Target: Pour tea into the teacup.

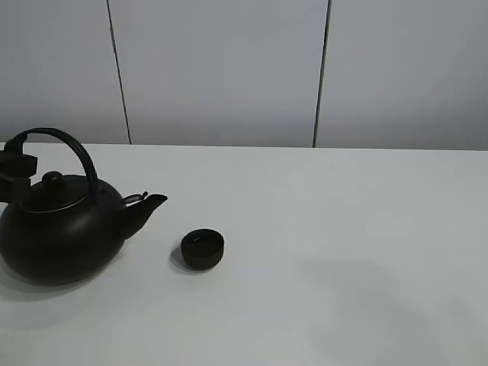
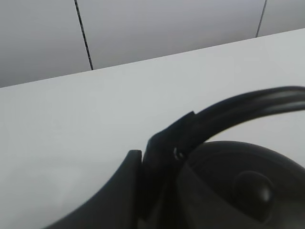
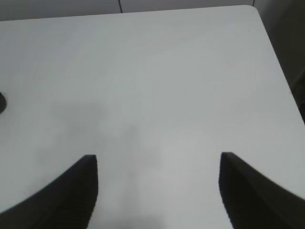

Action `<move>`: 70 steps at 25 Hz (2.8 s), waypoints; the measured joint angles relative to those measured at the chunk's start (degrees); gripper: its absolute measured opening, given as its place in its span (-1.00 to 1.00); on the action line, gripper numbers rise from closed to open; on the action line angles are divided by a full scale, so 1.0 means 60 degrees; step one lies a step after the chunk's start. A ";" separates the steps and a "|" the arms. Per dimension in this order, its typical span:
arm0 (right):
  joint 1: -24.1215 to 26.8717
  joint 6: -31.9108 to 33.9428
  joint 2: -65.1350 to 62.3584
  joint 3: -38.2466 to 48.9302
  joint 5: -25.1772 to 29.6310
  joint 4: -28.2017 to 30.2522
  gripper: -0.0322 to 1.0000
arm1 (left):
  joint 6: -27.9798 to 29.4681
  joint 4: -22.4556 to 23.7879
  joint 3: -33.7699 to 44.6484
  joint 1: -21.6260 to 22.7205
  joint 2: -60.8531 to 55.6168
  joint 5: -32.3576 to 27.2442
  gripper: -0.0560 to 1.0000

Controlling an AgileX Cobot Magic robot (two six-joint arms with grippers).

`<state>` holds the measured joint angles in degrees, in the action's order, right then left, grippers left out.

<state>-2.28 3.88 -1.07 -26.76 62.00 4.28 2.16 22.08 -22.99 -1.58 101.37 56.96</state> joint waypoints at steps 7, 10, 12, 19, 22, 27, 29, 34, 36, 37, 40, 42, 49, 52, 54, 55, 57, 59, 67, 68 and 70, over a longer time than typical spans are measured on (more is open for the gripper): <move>0.0000 0.0000 0.0000 0.0000 0.0000 0.0000 0.02 | -0.0570 -0.0033 0.0012 0.0000 -0.0001 -0.0019 -0.69; 0.0000 0.0000 0.0000 0.0000 0.0000 0.0000 0.02 | -0.0798 -0.0033 0.0012 0.0000 -0.0001 -0.0071 -0.69; 0.0000 0.0000 0.0000 0.0000 0.0000 0.0000 0.02 | -0.0973 -0.0042 0.0012 0.0000 -0.0001 -0.0169 -0.69; 0.0000 0.0000 0.0000 0.0000 0.0000 0.0000 0.02 | -0.1263 -0.0074 0.0012 0.0000 -0.0001 -0.0219 -0.69; 0.0000 0.0000 0.0000 0.0000 -0.0013 0.0000 0.02 | -0.1195 -0.0074 0.0012 0.0000 -0.0001 -0.0219 -0.69; 0.0000 0.0000 0.0000 0.0000 -0.0013 0.0000 0.02 | -0.0849 -0.0096 0.0061 0.0000 -0.0001 -0.0259 -0.64; 0.0000 0.0000 0.0000 0.0000 -0.0013 0.0000 0.02 | -0.0744 -0.0162 0.0166 0.0000 -0.0014 0.0008 -0.58; 0.0000 0.0000 0.0000 0.0000 -0.0013 0.0000 0.02 | -0.0661 -0.0259 0.0490 0.0010 -0.0089 0.0677 -0.52; 0.0000 0.0000 0.0000 0.0000 -0.0005 0.0000 0.02 | -0.0661 -0.0318 0.0661 0.0019 -0.0124 0.0825 -0.51; 0.0000 0.0000 0.0000 0.0000 -0.0005 0.0000 0.02 | -0.0661 -0.0375 0.0746 0.0017 -0.0131 0.0946 -0.51; 0.0000 0.0000 0.0000 0.0000 -0.0005 0.0000 0.02 | -0.0655 -0.0518 0.1127 0.0029 -0.0135 0.1337 -0.51; 0.0000 0.0000 0.0000 0.0000 -0.0005 0.0000 0.02 | -0.0650 -0.0658 0.1363 0.0029 -0.0142 0.1562 -0.51; 0.0000 0.0000 0.0000 0.0000 -0.0005 0.0000 0.02 | -0.0650 -0.0894 0.2014 0.0029 -0.0152 0.1521 -0.40; 0.0000 0.0000 0.0000 0.0000 -0.0005 0.0000 0.02 | -0.0650 -0.1119 0.2236 0.0029 -0.0152 0.1504 -0.24; 0.0000 0.0000 0.0000 0.0000 -0.0005 0.0000 0.02 | -0.0650 -0.1402 0.2391 0.0029 -0.0152 0.1504 -0.19; 0.0000 0.0000 0.0000 0.0000 -0.0005 0.0000 0.02 | -0.0650 -0.1577 0.2443 0.0029 -0.0152 0.1504 -0.17; 0.0000 0.0000 0.0000 0.0000 -0.0005 0.0000 0.02 | -0.0650 -0.1884 0.2518 0.0029 -0.0152 0.1504 -0.16; 0.0000 0.0000 0.0000 0.0000 -0.0005 0.0000 0.02 | -0.0572 -0.2162 0.2528 0.0029 -0.0152 0.1504 -0.15; 0.0000 0.0000 0.0000 0.0000 -0.0005 0.0000 0.02 | -0.0453 -0.3328 0.2477 0.0029 -0.0152 0.1504 -0.15; 0.0000 0.0000 0.0000 0.0000 -0.0005 0.0000 0.02 | -0.0453 -0.3369 0.2418 0.0060 -0.0152 0.1504 -0.15; 0.0000 0.0000 0.0000 0.0000 -0.0005 0.0000 0.02 | -0.0453 -0.3276 0.2161 0.0246 -0.0152 0.1504 -0.15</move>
<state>-2.28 3.88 -1.07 -26.76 61.97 4.28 -0.55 2.43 -10.03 -0.10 100.46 65.98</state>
